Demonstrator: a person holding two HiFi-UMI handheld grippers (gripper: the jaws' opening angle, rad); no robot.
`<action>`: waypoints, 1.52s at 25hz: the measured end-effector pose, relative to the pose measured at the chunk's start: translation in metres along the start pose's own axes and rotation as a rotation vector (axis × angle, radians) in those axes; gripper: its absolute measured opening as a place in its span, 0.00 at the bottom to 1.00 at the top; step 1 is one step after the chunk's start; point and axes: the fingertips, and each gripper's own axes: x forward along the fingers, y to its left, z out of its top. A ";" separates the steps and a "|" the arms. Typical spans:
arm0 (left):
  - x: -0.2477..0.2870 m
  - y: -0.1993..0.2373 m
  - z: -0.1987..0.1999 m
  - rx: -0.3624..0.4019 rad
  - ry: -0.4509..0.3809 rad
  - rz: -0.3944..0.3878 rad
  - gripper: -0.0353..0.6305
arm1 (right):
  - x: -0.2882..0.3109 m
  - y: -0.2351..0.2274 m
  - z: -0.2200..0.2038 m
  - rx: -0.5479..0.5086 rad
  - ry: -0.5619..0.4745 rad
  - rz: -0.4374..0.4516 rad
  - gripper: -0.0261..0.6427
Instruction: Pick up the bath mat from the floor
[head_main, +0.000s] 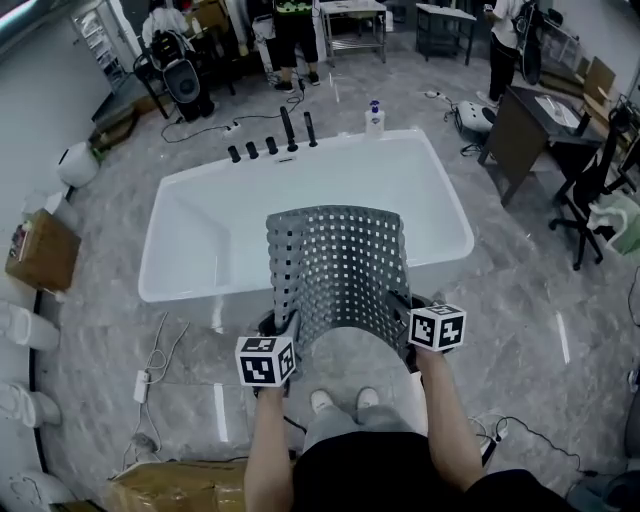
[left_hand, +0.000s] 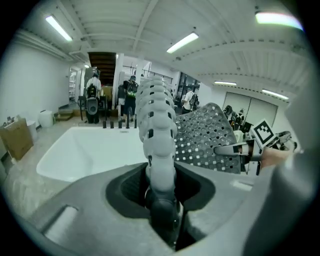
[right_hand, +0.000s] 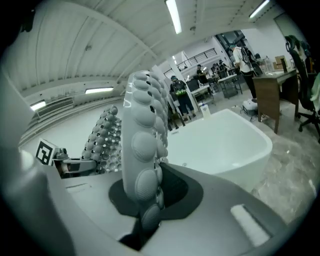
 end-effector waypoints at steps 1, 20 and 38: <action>-0.007 -0.002 0.018 0.018 -0.033 0.007 0.24 | -0.003 0.008 0.017 -0.021 -0.032 0.007 0.07; -0.094 -0.045 0.139 0.141 -0.370 0.118 0.24 | -0.069 0.091 0.149 -0.174 -0.364 0.153 0.07; -0.080 -0.065 0.166 0.161 -0.398 0.102 0.24 | -0.075 0.072 0.178 -0.223 -0.385 0.157 0.07</action>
